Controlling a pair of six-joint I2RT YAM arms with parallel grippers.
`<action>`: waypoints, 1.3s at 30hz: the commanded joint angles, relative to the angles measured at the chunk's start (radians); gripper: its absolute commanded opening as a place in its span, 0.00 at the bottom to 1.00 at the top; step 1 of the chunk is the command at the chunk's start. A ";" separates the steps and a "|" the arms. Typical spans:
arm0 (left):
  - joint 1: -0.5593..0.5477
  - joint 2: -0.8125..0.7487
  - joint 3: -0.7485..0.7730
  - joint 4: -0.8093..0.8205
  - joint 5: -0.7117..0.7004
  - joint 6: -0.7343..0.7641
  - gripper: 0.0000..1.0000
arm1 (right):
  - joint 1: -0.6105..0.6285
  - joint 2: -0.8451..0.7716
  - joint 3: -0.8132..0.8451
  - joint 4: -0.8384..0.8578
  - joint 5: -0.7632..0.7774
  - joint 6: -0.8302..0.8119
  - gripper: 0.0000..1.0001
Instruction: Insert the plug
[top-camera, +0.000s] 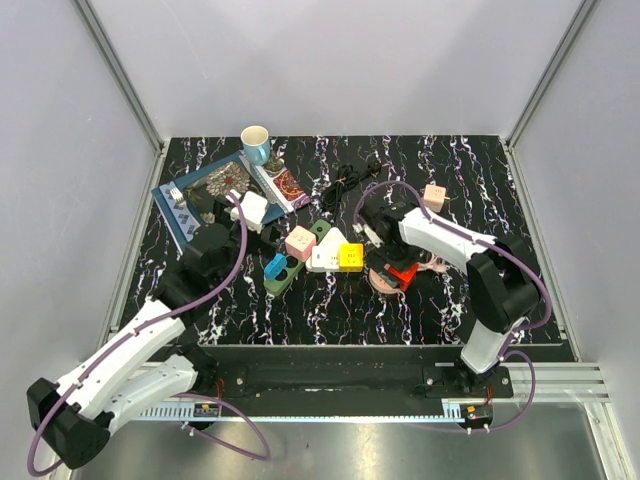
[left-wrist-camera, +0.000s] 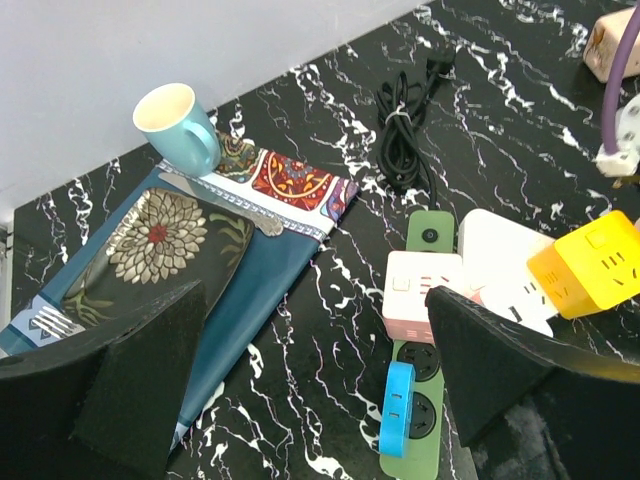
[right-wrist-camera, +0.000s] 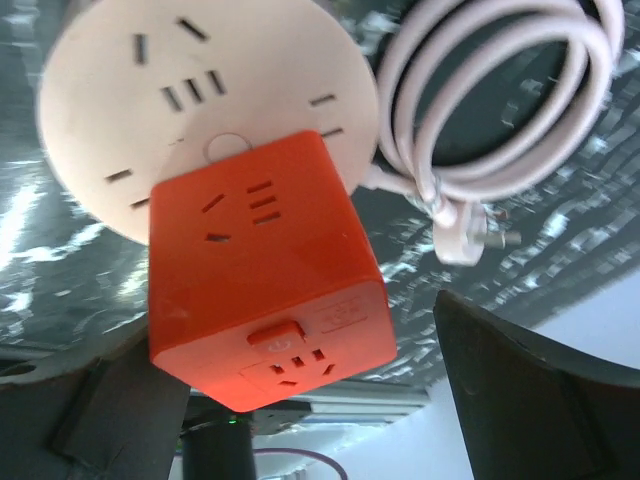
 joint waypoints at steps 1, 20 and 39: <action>0.005 0.041 0.052 0.031 0.010 0.002 0.99 | -0.035 -0.044 -0.003 -0.030 0.309 0.035 1.00; 0.005 0.049 0.044 0.011 0.007 -0.003 0.99 | -0.066 -0.078 0.135 0.142 0.298 0.344 1.00; 0.005 0.024 0.040 -0.027 0.016 -0.024 0.99 | -0.188 -0.197 0.113 0.186 0.128 0.323 1.00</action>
